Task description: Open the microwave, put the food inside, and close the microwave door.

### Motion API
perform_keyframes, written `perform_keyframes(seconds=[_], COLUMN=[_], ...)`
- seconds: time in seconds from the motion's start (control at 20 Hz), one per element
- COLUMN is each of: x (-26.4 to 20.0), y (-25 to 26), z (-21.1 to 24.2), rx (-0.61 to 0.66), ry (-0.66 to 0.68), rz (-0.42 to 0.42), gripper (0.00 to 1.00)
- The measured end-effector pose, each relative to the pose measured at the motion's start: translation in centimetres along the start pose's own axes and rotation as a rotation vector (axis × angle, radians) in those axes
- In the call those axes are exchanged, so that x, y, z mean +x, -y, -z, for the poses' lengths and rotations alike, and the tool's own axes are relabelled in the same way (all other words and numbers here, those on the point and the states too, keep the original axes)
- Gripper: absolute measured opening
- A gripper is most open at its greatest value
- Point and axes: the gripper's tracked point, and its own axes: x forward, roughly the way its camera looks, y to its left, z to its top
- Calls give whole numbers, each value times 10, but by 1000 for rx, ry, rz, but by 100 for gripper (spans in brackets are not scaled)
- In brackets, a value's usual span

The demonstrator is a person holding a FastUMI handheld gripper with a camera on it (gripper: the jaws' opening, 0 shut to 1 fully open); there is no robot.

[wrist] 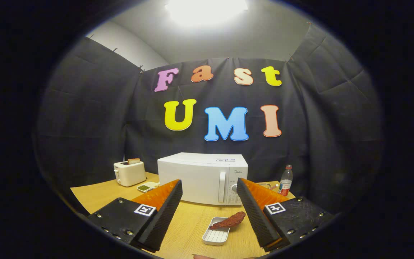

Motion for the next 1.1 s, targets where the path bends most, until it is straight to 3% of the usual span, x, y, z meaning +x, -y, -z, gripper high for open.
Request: perform_keyframes(seconds=[0.5,1.1], x=[66,169], y=[4,24], z=[15,67], rx=[23,25], ry=[-5,-49], rz=[6,78], gripper=[95,95])
